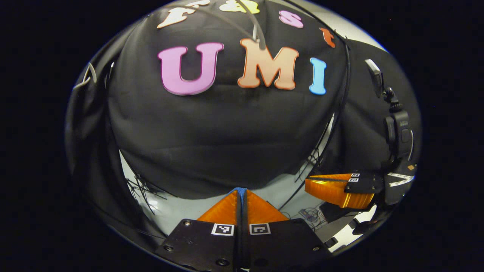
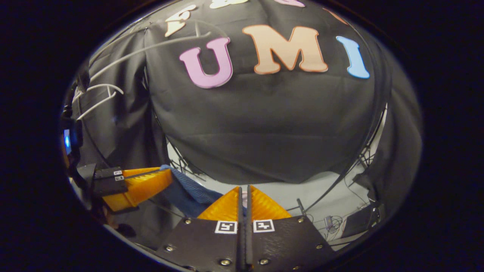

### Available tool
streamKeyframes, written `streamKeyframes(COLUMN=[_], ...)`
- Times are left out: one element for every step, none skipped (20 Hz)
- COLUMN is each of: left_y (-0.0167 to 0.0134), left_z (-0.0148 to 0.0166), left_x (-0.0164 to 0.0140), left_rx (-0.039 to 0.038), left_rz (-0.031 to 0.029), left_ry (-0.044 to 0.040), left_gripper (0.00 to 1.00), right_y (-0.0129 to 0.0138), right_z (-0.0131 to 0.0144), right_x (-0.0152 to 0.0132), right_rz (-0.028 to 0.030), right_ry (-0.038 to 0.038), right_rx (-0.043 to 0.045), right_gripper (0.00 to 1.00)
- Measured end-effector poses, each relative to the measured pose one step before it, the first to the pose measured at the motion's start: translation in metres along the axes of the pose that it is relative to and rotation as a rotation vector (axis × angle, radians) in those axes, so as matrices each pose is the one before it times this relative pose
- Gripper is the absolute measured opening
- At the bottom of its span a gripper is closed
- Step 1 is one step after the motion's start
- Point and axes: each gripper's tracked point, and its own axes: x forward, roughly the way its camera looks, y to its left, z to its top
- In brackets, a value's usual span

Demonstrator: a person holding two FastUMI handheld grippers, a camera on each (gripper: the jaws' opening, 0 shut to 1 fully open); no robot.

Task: Grasp the clothes on the hanger with both hands and then place them into the laundry hamper below.

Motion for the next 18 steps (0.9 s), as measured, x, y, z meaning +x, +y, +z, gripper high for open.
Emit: streamKeyframes(left_y=[0.00243,0.00484,0.00314,-0.00017,0.00031,0.00238,0.00247,-0.00099,-0.00137,0.0,0.00015,-0.00045,-0.00058,-0.00098,0.00201,0.00202,-0.00155,-0.00261], left_z=[-0.01698,-0.01939,-0.01591,-0.00846,-0.00492,-0.00476,-0.00343,-0.00237,-0.00161,-0.00507,-0.00454,-0.00651,-0.00889,-0.00798,-0.00622,-0.00992,-0.00898,0.00394], left_x=[0.00701,0.00391,0.00393,0.00559,0.00541,0.00261,0.00046,0.00381,0.0018,0.0045,0.00395,0.00573,0.00686,0.00366,0.00469,0.00521,0.00405,0.00055], left_rx=[-0.00816,-0.00563,-0.00723,-0.00416,-0.00019,0.00661,0.00538,-0.00308,-0.01068,-0.0116,-0.01054,-0.00998,-0.00711,-0.00659,-0.00661,-0.01164,-0.01578,-0.00469], left_rz=[-0.00276,0.00682,0.00373,-0.00533,-0.005,-0.00221,0.00076,-0.00541,-0.0071,-0.00326,-0.0012,-0.00293,-0.00574,0.00343,0.01068,0.01551,0.00353,-0.00577], left_ry=[0.04018,0.04738,0.04595,0.01629,0.01098,0.01989,0.01071,0.00423,0.00321,0.0091,0.01193,0.02044,0.02671,0.02751,0.02528,0.02955,0.02549,-0.00736], left_gripper=[0.01,0.01,0.01,0.01,0.01,0.01,0.01,0.01,0.01,0.01,0.01,0.01,0.01,0.01,0.01,0.01,0.01,0.06], right_y=[-0.001,0.00071,0.0009,0.00003,-0.00119,0.0001,0.00037,0.00041,-0.00051,-0.0003,-0.00034,0.0007,0.00036,-0.00207,0.00001,-0.00248,-0.00222,0.00128], right_z=[-0.01228,-0.01249,-0.00944,-0.00957,-0.00631,-0.00564,-0.00285,-0.00302,-0.00308,-0.00538,-0.00575,-0.00611,-0.00556,-0.00774,-0.00527,-0.00411,-0.00349,-0.00383], right_x=[0.00612,0.00633,0.00611,0.00592,0.00388,0.00297,0.00233,0.00266,0.00257,0.00289,0.00455,0.00682,0.00643,0.00384,0.00399,0.00502,0.00006,0.00325], right_rz=[-0.00858,-0.00295,-0.00058,-0.00364,-0.00755,-0.00557,-0.00555,-0.0032,-0.00523,-0.00673,-0.00499,-0.00273,-0.0059,-0.00646,0.00237,-0.01354,-0.01138,-0.00152], right_ry=[0.03243,0.03353,0.02744,0.0244,0.01806,0.01501,0.01083,0.00606,0.00897,0.01437,0.01722,0.01595,0.01975,0.0206,0.01706,0.01572,0.01804,0.00522], right_rx=[0.0047,0.01101,0.01525,0.00884,0.00294,0.00072,0.00253,0.00335,0.00031,-0.00172,-0.0028,-0.00729,-0.01132,-0.01239,-0.00285,-0.00015,-0.00816,-0.01567], right_gripper=[0.01,0.02,0.01,0.01,0.01,0.01,0.01,0.01,0.02,0.01,0.01,0.01,0.06,0.07,0.07,0.07,0.24,0.41])
